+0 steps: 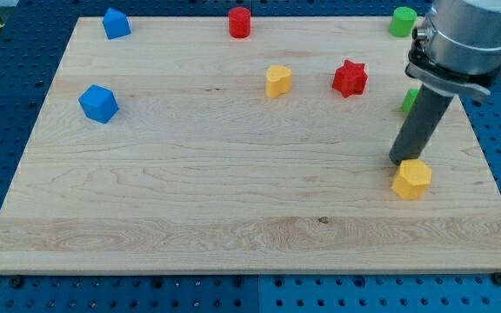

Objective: Slide the yellow hexagon slightly right

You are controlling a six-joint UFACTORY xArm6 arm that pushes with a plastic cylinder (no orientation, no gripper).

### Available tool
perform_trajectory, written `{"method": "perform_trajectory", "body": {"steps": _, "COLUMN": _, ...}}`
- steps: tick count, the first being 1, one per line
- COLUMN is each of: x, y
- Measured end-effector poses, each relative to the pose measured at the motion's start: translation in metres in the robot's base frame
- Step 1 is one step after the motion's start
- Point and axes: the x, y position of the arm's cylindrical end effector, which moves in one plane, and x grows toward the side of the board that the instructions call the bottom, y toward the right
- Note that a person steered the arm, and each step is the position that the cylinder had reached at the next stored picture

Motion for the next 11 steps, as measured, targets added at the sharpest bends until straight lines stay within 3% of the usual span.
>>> {"method": "perform_trajectory", "body": {"steps": 2, "x": 0.036, "y": -0.001}}
{"method": "perform_trajectory", "body": {"steps": 3, "x": 0.04, "y": -0.039}}
{"method": "perform_trajectory", "body": {"steps": 5, "x": 0.068, "y": -0.05}}
{"method": "perform_trajectory", "body": {"steps": 10, "x": 0.068, "y": 0.039}}
{"method": "perform_trajectory", "body": {"steps": 11, "x": 0.046, "y": 0.003}}
